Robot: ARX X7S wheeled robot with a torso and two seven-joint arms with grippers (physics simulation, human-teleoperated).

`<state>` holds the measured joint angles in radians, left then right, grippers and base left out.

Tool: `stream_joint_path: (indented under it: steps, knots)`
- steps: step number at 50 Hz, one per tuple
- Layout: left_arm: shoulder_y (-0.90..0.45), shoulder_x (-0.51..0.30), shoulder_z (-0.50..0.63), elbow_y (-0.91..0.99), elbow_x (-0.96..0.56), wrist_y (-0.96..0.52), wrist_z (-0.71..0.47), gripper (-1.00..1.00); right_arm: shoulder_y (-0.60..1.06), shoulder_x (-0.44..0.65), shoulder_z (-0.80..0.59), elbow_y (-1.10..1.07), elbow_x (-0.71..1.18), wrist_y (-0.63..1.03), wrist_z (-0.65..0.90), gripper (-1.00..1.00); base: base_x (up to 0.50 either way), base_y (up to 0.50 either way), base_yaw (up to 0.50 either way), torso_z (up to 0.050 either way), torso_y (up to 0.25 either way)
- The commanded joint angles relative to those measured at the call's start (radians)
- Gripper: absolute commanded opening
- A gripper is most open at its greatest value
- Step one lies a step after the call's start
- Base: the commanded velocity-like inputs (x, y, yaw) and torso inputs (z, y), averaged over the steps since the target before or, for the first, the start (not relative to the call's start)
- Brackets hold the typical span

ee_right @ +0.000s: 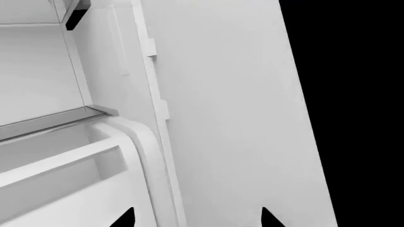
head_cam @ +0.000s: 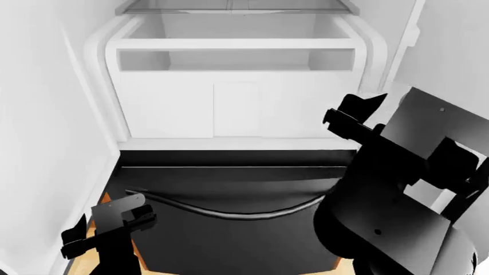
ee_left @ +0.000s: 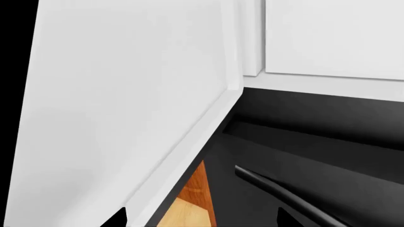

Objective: Open the fridge doors

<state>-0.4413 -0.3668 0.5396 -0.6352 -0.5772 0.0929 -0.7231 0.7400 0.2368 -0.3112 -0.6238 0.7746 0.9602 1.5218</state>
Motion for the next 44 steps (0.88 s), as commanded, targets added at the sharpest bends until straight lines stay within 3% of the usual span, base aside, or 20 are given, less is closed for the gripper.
stream_joint_path:
  steps: [1,44]
  knots:
    - [-0.001,0.002,0.000,-0.008,0.002,0.004,0.003,1.00,-0.038,0.036,0.104,-0.079,-0.024,0.082,0.010,1.00,0.00,0.00,0.00,0.000,0.000]
    - [0.001,0.001,0.002,0.002,0.006,-0.004,-0.005,1.00,-0.194,0.157,0.453,-0.219,0.020,0.196,-0.034,1.00,0.00,0.00,0.00,0.000,0.000]
